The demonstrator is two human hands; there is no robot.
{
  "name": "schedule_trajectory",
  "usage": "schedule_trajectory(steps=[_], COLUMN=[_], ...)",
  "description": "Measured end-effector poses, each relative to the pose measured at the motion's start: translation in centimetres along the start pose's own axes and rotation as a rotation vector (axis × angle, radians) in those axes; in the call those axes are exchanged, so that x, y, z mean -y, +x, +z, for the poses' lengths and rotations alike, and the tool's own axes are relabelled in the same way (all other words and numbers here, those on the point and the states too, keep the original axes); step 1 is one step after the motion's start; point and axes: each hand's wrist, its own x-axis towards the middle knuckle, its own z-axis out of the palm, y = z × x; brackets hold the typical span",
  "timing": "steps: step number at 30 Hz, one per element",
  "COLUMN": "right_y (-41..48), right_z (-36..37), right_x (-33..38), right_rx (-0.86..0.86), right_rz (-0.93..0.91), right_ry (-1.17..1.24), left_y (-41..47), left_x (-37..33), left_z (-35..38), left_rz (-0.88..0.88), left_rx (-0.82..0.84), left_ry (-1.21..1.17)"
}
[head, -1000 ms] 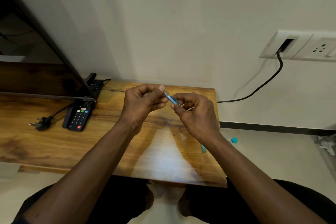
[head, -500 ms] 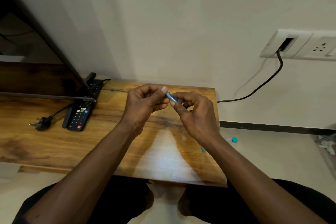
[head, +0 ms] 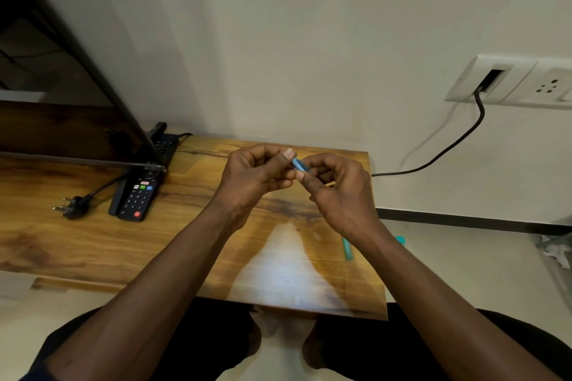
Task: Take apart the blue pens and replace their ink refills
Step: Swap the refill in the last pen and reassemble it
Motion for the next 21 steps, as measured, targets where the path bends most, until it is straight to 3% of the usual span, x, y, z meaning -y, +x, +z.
schedule_trajectory(steps=[5,9,12,15,18,21], right_y=[0.5,1.7,2.6,2.9,3.0,3.1], right_z=[-0.4,-1.4,-2.4,-3.0,-3.0,-3.0], right_x=[1.1,2.4,3.8,4.9,5.5,6.0], right_rx=[0.076,0.019,-0.014,-0.016,-0.020,-0.047], right_rz=[0.106,0.217,0.344,0.391,0.389,0.344], right_ry=[0.150,0.534,0.947,1.132,1.289,1.431], left_y=[-0.1,-0.2,-0.4,-0.9,-1.5,-2.1], left_x=[-0.6,-0.9,-0.7,-0.7,-0.8,-0.6], left_z=[0.2,0.1,-0.2,0.3,0.8,1.5], left_rz=[0.066,-0.038,-0.169,-0.211,-0.151,-0.057], left_rx=[-0.037,-0.033,0.064,0.216,0.297,0.257], left_ry=[0.077,0.177,0.347,0.420,0.391,0.243])
